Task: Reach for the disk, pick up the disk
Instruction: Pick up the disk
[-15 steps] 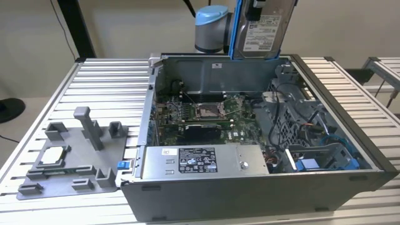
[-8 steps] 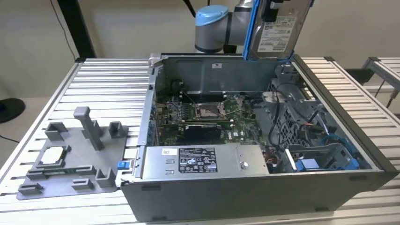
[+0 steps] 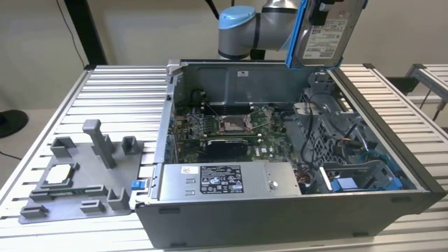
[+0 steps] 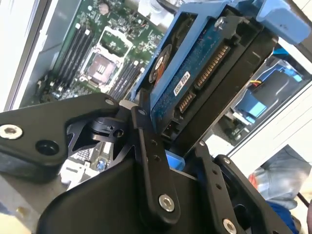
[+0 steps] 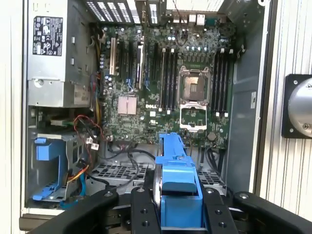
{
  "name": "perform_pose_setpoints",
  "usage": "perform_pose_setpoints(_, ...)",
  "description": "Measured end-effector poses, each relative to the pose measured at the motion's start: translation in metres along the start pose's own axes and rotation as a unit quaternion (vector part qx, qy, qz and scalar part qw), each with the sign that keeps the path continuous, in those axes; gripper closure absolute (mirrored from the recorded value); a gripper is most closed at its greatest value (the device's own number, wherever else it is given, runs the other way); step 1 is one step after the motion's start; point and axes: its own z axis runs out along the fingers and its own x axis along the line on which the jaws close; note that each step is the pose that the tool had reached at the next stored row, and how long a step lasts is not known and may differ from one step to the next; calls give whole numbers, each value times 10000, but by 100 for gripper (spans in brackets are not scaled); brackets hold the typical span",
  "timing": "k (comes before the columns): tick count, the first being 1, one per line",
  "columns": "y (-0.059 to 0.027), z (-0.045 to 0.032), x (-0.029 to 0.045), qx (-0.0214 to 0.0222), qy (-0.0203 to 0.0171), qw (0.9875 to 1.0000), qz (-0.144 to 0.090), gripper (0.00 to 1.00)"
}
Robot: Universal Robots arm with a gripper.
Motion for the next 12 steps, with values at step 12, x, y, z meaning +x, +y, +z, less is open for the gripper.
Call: perform_pose_setpoints(12, -3, 0, 5, 0, 0, 10000, 0, 100)
